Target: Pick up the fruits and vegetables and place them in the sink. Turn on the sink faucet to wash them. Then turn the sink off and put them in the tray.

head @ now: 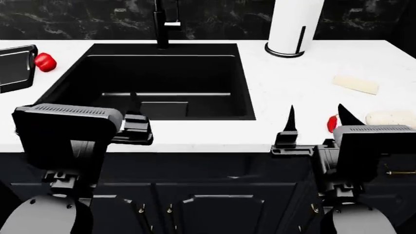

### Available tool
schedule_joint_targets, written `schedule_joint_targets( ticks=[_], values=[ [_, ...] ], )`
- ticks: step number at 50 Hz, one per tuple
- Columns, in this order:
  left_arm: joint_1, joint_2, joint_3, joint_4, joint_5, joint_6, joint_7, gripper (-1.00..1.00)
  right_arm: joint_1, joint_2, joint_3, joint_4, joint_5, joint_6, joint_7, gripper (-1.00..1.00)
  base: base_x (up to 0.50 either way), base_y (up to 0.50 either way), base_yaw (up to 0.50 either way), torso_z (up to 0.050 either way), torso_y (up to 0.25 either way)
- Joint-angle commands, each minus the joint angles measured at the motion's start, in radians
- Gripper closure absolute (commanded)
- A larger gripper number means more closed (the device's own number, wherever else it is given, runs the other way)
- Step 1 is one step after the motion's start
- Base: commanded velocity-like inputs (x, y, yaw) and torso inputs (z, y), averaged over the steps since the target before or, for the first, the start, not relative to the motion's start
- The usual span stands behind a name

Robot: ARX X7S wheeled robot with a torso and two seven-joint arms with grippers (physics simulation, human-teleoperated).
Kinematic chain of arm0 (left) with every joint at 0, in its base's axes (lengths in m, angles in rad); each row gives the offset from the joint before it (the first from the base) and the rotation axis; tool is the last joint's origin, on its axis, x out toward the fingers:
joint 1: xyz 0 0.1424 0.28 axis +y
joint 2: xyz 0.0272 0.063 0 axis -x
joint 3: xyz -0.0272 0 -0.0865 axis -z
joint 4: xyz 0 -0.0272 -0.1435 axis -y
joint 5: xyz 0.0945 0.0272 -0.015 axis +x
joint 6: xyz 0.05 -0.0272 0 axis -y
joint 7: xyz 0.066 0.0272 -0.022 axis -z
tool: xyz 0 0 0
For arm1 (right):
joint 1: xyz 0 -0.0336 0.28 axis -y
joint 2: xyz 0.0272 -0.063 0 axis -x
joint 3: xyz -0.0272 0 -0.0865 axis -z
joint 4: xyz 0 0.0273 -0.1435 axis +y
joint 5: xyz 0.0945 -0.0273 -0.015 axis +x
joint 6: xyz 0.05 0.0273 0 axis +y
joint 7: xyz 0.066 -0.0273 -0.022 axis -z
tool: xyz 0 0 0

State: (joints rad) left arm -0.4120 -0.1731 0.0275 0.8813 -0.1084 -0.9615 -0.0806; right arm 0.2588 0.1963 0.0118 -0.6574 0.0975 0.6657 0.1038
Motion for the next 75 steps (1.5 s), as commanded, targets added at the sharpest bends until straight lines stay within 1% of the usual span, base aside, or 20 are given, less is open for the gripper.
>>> schedule_joint_targets(
  ticks=[1, 9, 11, 17, 23, 32, 40, 46, 52, 58, 69, 75],
  values=[
    [-0.029, -0.008, -0.013, 0.016, -0.011, -0.023, -0.005, -1.00, 0.042, 0.015, 0.040, -0.035, 0.011, 0.077, 0.022, -1.00, 0.49, 0.03, 0.00, 0.050, 0.000],
    [-0.053, -0.006, -0.010, 0.001, -0.013, -0.030, -0.015, -1.00, 0.068, 0.019, 0.064, -0.012, 0.021, 0.107, 0.031, -1.00, 0.49, 0.00, 0.00, 0.050, 0.000],
    [-0.069, -0.006, -0.009, -0.007, -0.014, -0.056, -0.019, -1.00, 0.081, 0.022, 0.075, -0.009, 0.027, 0.131, 0.033, -1.00, 0.32, 0.00, 0.00, 0.046, 0.000],
    [-0.101, 0.001, -0.025, -0.016, -0.033, -0.099, -0.017, -1.00, 0.108, 0.034, 0.094, 0.016, 0.037, 0.178, 0.035, -1.00, 0.07, 0.00, -0.03, 0.004, 0.000],
    [-0.109, -0.004, -0.031, -0.030, -0.039, -0.109, -0.018, -1.00, 0.111, 0.061, 0.075, 0.052, 0.029, 0.207, 0.029, -1.00, 0.00, 0.00, -0.47, 0.000, 0.000],
    [-0.121, 0.010, -0.074, -0.026, -0.055, -0.110, -0.025, -1.00, 0.152, 0.125, -0.001, 0.128, 0.009, 0.330, 0.008, -1.00, 0.00, 0.00, -0.01, 0.000, 0.000],
    [-0.118, 0.007, -0.080, -0.024, -0.063, -0.110, -0.029, -1.00, 0.234, 0.127, -0.025, 0.241, -0.005, 0.372, 0.020, -1.00, 0.00, 0.00, 0.00, 0.000, 0.000],
    [-0.114, 0.003, -0.092, -0.018, -0.069, -0.110, -0.030, -1.00, 0.262, 0.114, 0.007, 0.305, -0.008, 0.373, 0.043, -1.00, 0.00, 0.00, 0.00, 0.000, 0.000],
    [-0.111, -0.001, -0.098, -0.019, -0.073, -0.102, -0.032, -1.00, 0.269, 0.101, 0.045, 0.379, -0.007, 0.338, 0.061, -1.00, 0.00, 0.00, 0.00, 0.000, 0.000],
    [-0.116, -0.004, -0.093, -0.017, -0.076, -0.109, -0.037, -1.00, 0.312, 0.094, 0.059, 0.456, -0.007, 0.316, 0.071, -1.00, 0.00, 0.00, 0.00, 0.000, 0.000],
    [-0.115, -0.006, -0.096, -0.022, -0.084, -0.103, -0.042, -1.00, 0.305, 0.094, 0.056, 0.434, -0.002, 0.327, 0.073, -1.00, 0.00, 0.00, 0.00, 0.000, 0.000],
    [-0.119, -0.012, -0.088, -0.037, -0.082, -0.095, -0.047, -1.00, 0.293, 0.105, 0.041, 0.457, -0.006, 0.332, 0.068, -1.00, 0.00, 0.00, 0.00, 0.000, 0.000]
  ],
)
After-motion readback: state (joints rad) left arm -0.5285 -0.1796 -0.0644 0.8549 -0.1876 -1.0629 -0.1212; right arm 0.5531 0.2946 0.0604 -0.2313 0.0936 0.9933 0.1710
